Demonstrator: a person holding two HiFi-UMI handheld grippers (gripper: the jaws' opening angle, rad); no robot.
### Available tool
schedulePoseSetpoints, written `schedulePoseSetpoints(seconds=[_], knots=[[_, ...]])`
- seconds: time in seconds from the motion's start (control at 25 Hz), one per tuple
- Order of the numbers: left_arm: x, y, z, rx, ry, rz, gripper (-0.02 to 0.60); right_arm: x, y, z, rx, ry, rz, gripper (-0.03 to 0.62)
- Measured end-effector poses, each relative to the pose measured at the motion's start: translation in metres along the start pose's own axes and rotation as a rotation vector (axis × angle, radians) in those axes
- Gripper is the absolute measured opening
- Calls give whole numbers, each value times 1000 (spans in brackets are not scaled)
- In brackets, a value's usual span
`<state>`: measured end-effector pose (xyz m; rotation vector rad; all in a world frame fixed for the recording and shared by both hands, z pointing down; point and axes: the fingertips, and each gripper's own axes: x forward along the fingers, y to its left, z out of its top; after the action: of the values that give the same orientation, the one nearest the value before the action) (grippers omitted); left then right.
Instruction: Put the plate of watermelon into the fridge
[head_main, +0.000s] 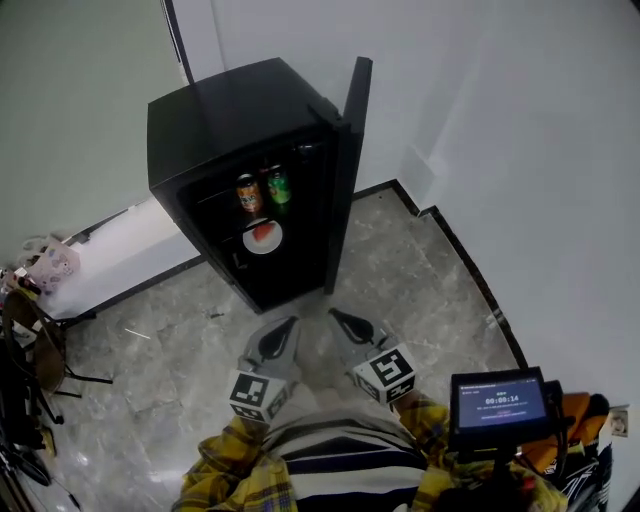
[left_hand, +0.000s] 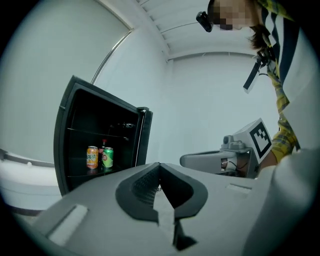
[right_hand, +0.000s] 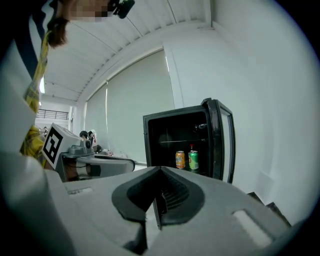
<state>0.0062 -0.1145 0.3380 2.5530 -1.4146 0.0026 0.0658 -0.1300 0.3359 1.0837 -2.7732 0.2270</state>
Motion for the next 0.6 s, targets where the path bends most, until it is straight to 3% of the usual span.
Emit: schedulePoseSetpoints(seconds=[0.2, 0.6], knots=[[-13, -1, 13, -1, -46, 36, 0, -15, 1, 11, 36, -47, -39, -2], [-19, -15, 19, 76, -94, 37, 0, -23, 16, 23, 34, -86, -19, -2]])
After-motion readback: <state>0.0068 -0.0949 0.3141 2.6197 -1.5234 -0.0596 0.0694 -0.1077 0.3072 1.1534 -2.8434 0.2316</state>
